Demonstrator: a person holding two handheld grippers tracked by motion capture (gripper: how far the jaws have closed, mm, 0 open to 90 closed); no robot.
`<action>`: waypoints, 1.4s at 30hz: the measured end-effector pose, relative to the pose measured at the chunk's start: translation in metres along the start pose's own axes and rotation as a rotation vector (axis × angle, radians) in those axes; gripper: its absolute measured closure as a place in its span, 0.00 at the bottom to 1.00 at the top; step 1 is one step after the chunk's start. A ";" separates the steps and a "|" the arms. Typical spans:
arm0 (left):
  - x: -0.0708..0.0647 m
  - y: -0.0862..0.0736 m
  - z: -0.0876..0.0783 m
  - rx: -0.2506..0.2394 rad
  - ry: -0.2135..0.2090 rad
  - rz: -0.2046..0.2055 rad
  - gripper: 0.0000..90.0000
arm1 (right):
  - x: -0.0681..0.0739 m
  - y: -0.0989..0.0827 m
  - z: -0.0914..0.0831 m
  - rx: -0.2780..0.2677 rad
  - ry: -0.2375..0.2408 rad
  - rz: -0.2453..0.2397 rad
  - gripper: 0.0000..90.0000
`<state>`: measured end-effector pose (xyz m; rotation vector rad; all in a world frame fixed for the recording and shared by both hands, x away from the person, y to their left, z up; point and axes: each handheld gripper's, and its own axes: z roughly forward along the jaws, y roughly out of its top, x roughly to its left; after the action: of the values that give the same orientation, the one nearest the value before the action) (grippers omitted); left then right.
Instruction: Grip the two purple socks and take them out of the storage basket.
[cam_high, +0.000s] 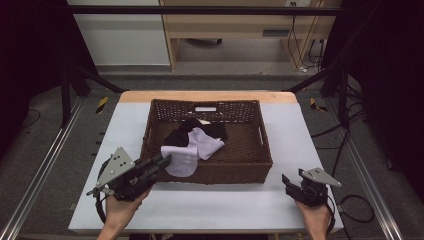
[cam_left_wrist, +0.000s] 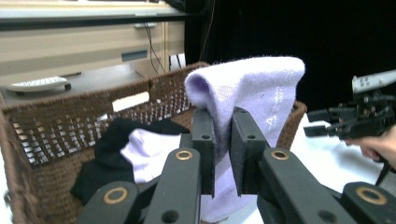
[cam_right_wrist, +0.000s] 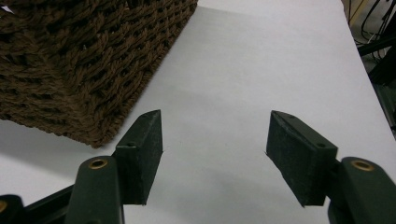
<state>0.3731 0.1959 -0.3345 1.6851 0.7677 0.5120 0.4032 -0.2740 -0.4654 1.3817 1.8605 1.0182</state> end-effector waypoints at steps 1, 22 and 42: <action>0.000 0.000 0.000 0.000 0.000 0.000 0.89 | 0.000 0.000 0.000 -0.001 0.000 -0.001 0.41; -0.011 -0.087 0.028 0.311 -0.043 -0.055 0.89 | -0.001 -0.002 -0.001 0.004 0.000 0.002 0.41; -0.012 -0.108 0.046 0.414 0.026 -0.023 0.59 | -0.002 -0.005 0.004 0.026 -0.004 -0.001 0.41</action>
<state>0.3732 0.1699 -0.4498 2.0503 0.9589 0.3748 0.4043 -0.2757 -0.4712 1.3964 1.8770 0.9936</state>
